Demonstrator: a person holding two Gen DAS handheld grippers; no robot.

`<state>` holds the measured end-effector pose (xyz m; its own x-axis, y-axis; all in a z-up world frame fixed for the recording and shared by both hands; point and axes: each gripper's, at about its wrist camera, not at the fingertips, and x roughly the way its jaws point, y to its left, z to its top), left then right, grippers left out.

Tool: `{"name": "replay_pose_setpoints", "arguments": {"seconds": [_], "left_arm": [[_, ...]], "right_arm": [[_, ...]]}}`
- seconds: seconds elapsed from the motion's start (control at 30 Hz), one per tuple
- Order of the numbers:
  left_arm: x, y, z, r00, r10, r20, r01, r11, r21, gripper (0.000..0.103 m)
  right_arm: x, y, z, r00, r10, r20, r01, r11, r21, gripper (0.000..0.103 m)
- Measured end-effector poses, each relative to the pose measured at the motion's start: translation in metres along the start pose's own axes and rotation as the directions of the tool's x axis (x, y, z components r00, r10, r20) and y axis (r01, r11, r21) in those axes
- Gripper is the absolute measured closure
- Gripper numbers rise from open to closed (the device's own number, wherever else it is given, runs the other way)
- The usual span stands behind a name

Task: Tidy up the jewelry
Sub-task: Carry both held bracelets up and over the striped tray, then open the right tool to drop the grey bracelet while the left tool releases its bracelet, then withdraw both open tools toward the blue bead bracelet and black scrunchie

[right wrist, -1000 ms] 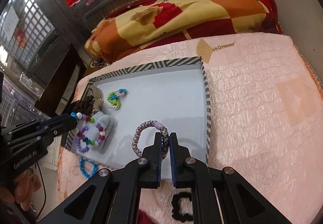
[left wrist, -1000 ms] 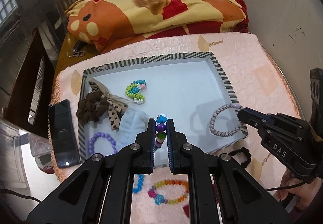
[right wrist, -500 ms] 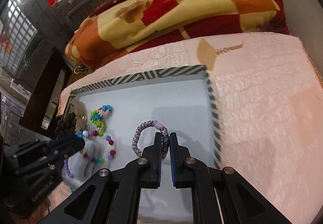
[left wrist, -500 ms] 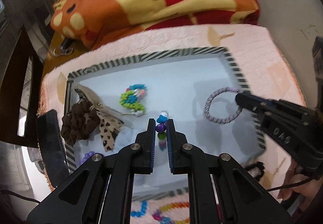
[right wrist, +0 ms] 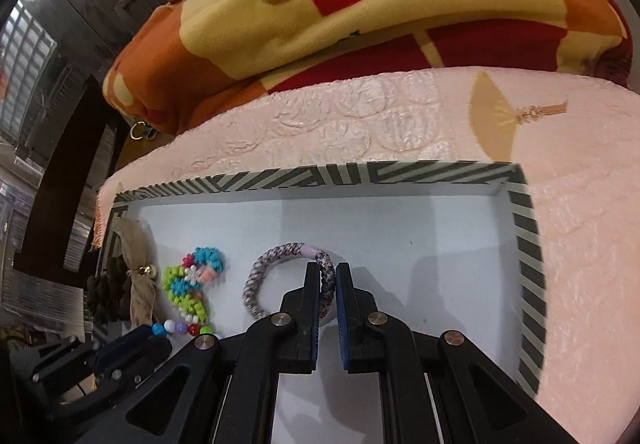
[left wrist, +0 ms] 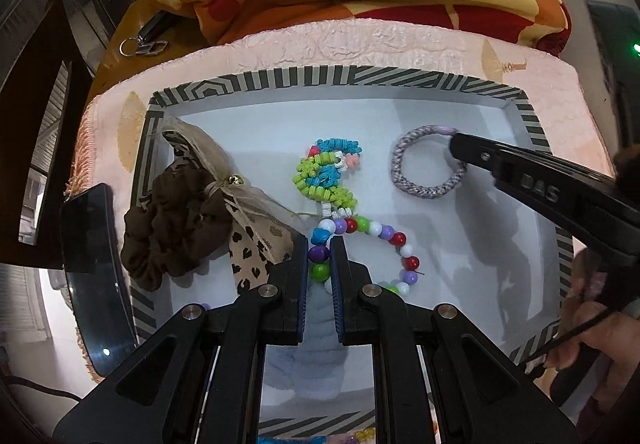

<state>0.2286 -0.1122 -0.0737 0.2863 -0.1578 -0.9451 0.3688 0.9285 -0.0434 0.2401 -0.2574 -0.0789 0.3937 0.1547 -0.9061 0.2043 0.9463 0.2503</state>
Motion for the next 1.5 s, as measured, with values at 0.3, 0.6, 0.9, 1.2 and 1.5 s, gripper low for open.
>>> {"name": "replay_pose_setpoints", "arguments": {"seconds": [0.3,0.6,0.9,1.2,1.5], "left_arm": [[0.002,-0.003,0.001,1.0,0.007,0.0,-0.007,1.0,-0.001,0.094],[-0.007,-0.007,-0.005,0.999,0.045,0.008,-0.045,0.999,-0.001,0.077],[-0.04,-0.007,-0.022,0.998,0.036,0.059,-0.035,0.999,-0.028,0.057],[-0.074,-0.008,-0.057,0.991,0.071,0.112,-0.061,0.994,-0.088,0.057],[-0.092,-0.016,-0.1,0.988,0.103,0.115,-0.085,0.985,-0.152,0.057]], "right_arm": [[-0.007,0.0,0.0,1.0,0.003,0.027,-0.003,1.0,0.008,0.068],[-0.047,-0.009,-0.015,0.998,0.008,0.055,-0.009,1.0,0.021,0.067],[-0.095,-0.013,-0.058,0.997,0.008,0.082,-0.01,1.0,0.014,0.063],[-0.128,-0.006,-0.106,0.995,0.015,0.101,-0.012,0.999,-0.031,0.062],[-0.144,-0.003,-0.148,0.996,0.023,0.091,-0.016,0.997,-0.073,0.062]]}}
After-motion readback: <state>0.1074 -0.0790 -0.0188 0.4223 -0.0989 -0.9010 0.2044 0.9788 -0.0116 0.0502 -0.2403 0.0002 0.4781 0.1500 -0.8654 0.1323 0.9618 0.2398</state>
